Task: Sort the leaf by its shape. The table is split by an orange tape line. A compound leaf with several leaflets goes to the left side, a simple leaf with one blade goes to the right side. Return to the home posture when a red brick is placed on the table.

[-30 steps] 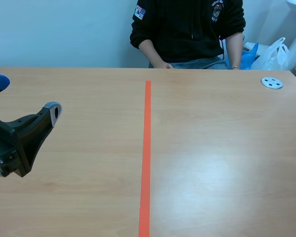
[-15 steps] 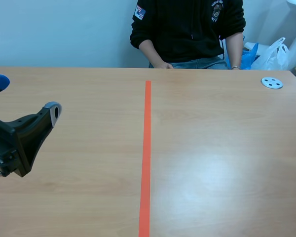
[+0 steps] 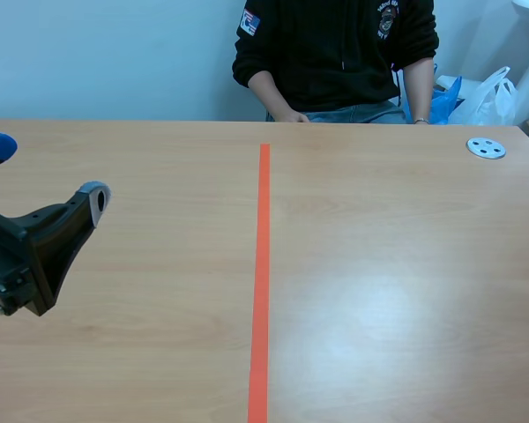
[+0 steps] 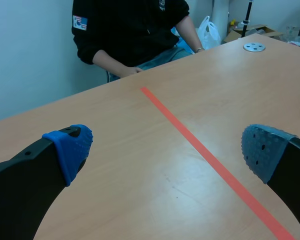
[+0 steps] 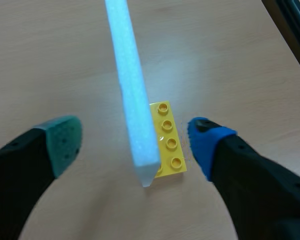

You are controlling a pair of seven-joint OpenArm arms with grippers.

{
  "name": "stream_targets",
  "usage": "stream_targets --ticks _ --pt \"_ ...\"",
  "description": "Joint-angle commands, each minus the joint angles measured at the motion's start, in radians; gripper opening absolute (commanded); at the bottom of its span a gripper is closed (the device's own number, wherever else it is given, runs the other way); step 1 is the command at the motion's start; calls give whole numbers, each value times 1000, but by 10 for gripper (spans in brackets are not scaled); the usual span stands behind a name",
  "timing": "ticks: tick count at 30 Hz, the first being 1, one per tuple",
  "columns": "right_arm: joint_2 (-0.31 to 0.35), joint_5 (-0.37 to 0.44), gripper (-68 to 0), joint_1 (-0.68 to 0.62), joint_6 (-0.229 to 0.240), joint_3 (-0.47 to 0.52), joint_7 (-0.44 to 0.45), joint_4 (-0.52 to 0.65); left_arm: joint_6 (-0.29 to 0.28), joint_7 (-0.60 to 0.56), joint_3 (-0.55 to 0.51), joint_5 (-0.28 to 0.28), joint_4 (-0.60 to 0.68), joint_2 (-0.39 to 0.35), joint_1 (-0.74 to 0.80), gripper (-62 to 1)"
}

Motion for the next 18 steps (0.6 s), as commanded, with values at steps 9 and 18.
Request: stream_targets --ticks 9,18 --pt "22 85 -215 -200 34 175 -33 370 -3 -17 -8 -8 9 -1 3 14" --pt "72 241 -135 -334 159 264 -118 687 -3 -18 -8 -7 9 -4 3 14"
